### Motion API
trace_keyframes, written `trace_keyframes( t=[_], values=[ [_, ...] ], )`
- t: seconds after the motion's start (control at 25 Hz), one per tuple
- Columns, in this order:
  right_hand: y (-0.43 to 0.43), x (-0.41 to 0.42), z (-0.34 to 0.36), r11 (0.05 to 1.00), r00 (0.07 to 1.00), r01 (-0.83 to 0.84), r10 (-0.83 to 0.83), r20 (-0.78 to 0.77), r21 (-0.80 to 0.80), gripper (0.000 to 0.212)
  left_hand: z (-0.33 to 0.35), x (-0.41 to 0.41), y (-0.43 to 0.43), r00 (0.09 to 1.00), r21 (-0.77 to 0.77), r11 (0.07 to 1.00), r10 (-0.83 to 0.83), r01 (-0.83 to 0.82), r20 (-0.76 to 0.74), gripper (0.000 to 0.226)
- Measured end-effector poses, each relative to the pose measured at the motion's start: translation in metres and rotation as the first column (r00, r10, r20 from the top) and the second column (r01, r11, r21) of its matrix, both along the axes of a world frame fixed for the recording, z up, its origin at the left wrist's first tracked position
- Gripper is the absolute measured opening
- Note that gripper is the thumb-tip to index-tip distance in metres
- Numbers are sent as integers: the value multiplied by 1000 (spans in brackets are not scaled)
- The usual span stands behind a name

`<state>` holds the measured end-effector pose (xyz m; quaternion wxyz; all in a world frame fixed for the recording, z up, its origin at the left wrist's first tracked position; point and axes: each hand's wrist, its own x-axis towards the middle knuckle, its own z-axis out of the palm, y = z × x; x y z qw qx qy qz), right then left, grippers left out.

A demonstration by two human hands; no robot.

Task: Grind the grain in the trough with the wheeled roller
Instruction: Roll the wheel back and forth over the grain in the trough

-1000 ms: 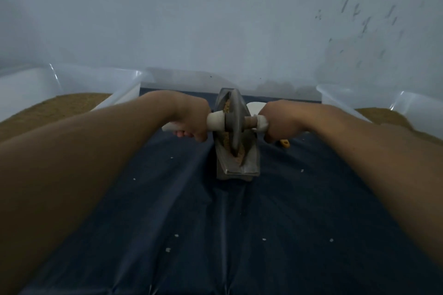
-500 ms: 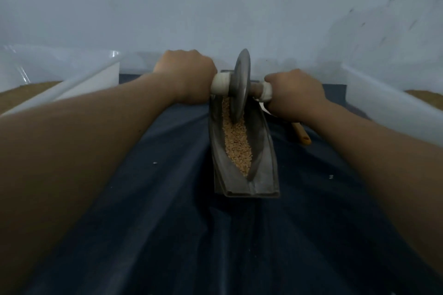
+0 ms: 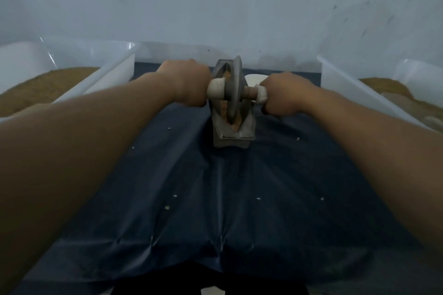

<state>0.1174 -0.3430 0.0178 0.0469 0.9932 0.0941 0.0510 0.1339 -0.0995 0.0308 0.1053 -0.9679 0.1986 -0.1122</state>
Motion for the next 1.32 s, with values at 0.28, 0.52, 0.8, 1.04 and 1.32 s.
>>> trace_keyframes(
  t=[0.28, 0.52, 0.8, 1.04, 1.32],
  values=[
    [-1, 72, -3, 1000, 988, 14, -10, 155, -23, 8, -4, 78, -8, 1000, -63, 998, -27, 28, 13, 18],
    [8, 93, 7, 993, 966, 34, -5, 259, -109, 4, -15, 100, -1, 1000, -171, 985, -7, 3, -21, 19],
    [14, 19, 7, 998, 992, 8, -1, 125, -55, 8, -9, 30, 5, 998, -125, 992, 24, -32, -63, 22],
    [12, -9, 6, 999, 990, 23, -16, 141, -46, 8, -8, 4, 7, 993, -106, 993, 34, -46, -111, 23],
    [15, 54, 2, 993, 967, 24, 6, 256, -114, 9, -19, 66, 7, 998, -140, 990, -4, -5, -67, 29]
  ],
)
